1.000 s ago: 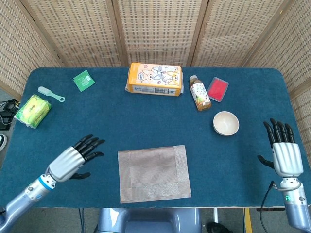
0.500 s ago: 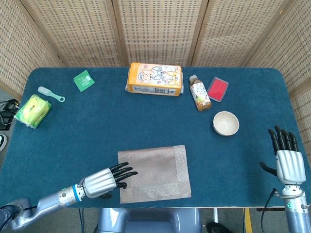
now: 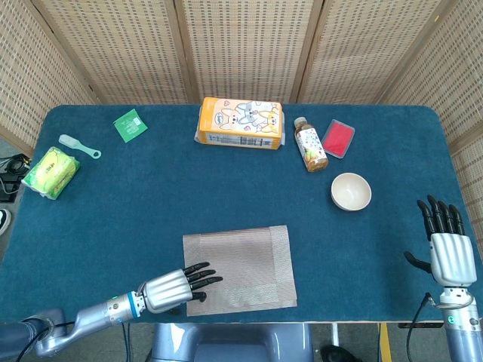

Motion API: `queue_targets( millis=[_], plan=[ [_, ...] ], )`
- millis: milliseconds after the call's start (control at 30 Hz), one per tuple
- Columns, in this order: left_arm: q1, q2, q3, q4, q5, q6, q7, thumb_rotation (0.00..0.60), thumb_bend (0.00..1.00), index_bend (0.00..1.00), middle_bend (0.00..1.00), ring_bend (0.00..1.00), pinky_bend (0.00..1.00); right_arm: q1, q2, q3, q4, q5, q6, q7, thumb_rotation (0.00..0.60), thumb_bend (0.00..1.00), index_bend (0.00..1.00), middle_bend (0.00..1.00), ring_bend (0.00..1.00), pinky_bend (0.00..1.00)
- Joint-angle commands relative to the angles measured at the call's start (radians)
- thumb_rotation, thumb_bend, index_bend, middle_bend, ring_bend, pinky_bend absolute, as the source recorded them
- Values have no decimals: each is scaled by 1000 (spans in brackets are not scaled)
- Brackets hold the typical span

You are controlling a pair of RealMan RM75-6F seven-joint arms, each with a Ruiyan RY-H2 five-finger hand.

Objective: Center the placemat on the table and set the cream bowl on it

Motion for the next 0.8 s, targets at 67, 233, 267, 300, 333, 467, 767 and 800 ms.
queue_targets(
  millis=[67,233,267,300,333,467,767,800],
  plan=[
    [-8,-19,8,12,-12,-4,-1,600,0,393,0,0,0,-4,6,3,-10,-6,1,0,600,0,0,0,0,0],
    [-14,-48,17,26,-29,-15,3,600,0,388,0,0,0,-6,9,7,-14,-7,-4,1,600,0,0,0,0,0],
    [-16,-51,18,27,-32,-16,3,600,0,387,0,0,0,-7,9,8,-14,-7,-4,1,600,0,0,0,0,0],
    [-17,-53,18,27,-34,-16,3,600,0,385,0,0,0,-7,9,9,-14,-7,-4,1,600,0,0,0,0,0],
    [-20,-57,18,28,-37,-16,5,600,0,383,0,0,0,-8,9,10,-15,-8,-5,1,600,0,0,0,0,0],
    [-27,-70,18,31,-54,-26,10,600,0,375,0,0,0,-10,10,12,-16,-12,-5,2,600,0,0,0,0,0],
    [-41,-85,20,33,-78,-33,22,600,27,373,0,0,0,-15,13,16,-22,-23,0,-1,600,0,5,0,0,0],
    [-43,-86,21,33,-80,-35,24,600,60,373,0,0,0,-16,13,16,-24,-26,2,0,600,0,5,0,0,0]
  ],
)
